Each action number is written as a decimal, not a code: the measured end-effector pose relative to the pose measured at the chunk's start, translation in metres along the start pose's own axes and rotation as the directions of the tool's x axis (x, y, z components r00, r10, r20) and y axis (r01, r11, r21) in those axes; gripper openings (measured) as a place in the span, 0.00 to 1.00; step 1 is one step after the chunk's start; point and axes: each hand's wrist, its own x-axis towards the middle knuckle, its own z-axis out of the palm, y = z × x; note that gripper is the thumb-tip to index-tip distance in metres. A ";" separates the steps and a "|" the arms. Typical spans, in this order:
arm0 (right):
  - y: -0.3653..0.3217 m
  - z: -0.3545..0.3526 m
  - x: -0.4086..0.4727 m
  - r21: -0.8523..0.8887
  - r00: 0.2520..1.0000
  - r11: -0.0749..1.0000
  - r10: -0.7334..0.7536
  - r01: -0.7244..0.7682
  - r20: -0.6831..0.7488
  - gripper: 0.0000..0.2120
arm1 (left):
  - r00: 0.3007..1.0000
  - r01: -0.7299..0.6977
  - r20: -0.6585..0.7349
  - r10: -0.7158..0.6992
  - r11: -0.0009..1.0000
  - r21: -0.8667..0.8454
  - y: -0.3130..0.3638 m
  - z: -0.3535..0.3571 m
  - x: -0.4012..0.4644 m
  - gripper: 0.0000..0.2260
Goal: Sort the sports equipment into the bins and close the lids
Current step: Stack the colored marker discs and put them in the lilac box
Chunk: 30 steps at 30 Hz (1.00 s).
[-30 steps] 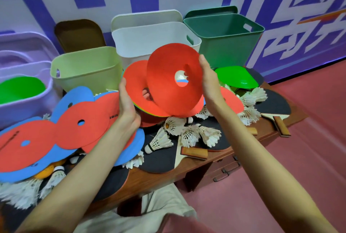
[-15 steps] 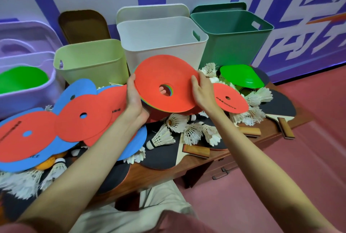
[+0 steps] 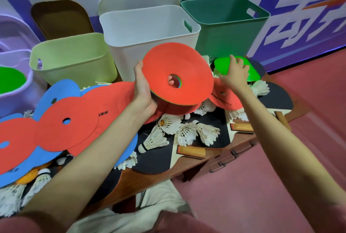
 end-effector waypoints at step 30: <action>0.000 0.018 0.057 -0.256 0.986 0.964 0.024 -0.067 -0.167 0.31 | 0.994 -0.073 0.090 0.068 0.996 0.059 0.016 -0.001 0.027 0.23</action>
